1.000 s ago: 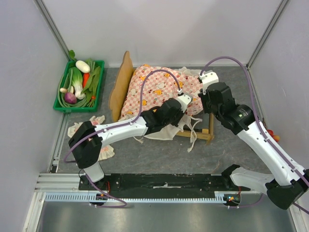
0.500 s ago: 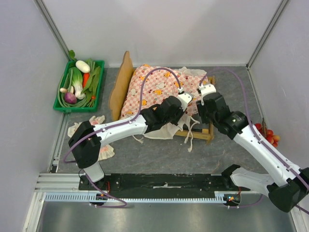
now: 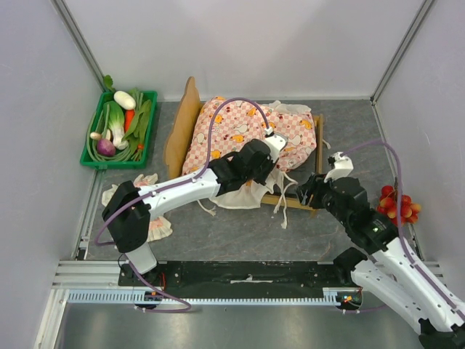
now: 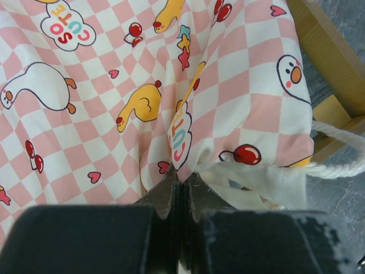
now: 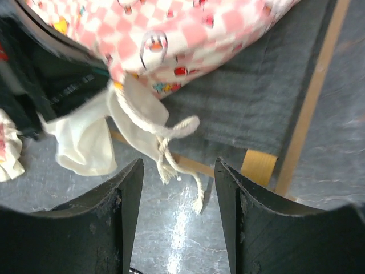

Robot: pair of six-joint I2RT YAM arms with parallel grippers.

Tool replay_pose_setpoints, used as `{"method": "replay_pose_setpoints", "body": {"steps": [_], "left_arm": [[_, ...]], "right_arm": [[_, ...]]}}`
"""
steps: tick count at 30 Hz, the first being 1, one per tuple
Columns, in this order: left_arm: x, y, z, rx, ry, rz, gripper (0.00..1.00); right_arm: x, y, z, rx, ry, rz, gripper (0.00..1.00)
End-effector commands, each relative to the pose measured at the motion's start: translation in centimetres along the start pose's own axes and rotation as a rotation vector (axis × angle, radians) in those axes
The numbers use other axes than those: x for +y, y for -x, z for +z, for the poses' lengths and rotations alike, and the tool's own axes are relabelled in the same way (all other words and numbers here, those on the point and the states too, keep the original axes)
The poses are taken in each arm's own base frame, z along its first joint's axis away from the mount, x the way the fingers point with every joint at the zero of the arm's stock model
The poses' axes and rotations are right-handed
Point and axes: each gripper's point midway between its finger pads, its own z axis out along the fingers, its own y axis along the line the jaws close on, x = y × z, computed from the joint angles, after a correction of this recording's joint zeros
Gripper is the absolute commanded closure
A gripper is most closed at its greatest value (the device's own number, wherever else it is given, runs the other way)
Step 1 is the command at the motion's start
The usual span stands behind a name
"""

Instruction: Set up the pet bed

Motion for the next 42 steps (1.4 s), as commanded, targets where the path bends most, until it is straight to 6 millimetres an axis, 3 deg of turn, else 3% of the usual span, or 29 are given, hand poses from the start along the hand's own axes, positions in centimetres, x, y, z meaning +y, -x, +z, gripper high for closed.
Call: {"method": "replay_pose_setpoints", "body": {"steps": [1, 2, 7, 17, 25, 36, 42], "left_arm": [[-0.2, 2.9, -0.8, -0.06, -0.021, -0.069, 0.98], [-0.3, 2.9, -0.8, -0.061, -0.027, -0.076, 0.98], [-0.5, 3.0, -0.9, -0.062, -0.041, -0.102, 0.98], [-0.7, 2.9, -0.9, -0.06, -0.051, -0.127, 0.98], [-0.6, 3.2, -1.1, -0.065, -0.054, -0.132, 0.98], [-0.4, 3.4, -1.3, -0.075, -0.06, -0.144, 0.98], [-0.3, 3.5, -1.4, -0.084, -0.068, -0.158, 0.98]], "right_arm": [[1.7, -2.1, 1.7, -0.005, 0.11, 0.127, 0.4], [1.9, -1.6, 1.8, -0.039, 0.124, 0.147, 0.4], [1.4, -3.3, 3.5, -0.059, 0.123, 0.247, 0.4], [0.9, -2.7, 5.4, -0.136, 0.1, 0.341, 0.41], [0.2, -3.5, 6.4, -0.141, 0.074, 0.354, 0.55], [0.2, -3.9, 7.8, -0.151, 0.085, 0.38, 0.56], [0.4, -3.8, 7.8, -0.164, 0.109, 0.373, 0.69]]}}
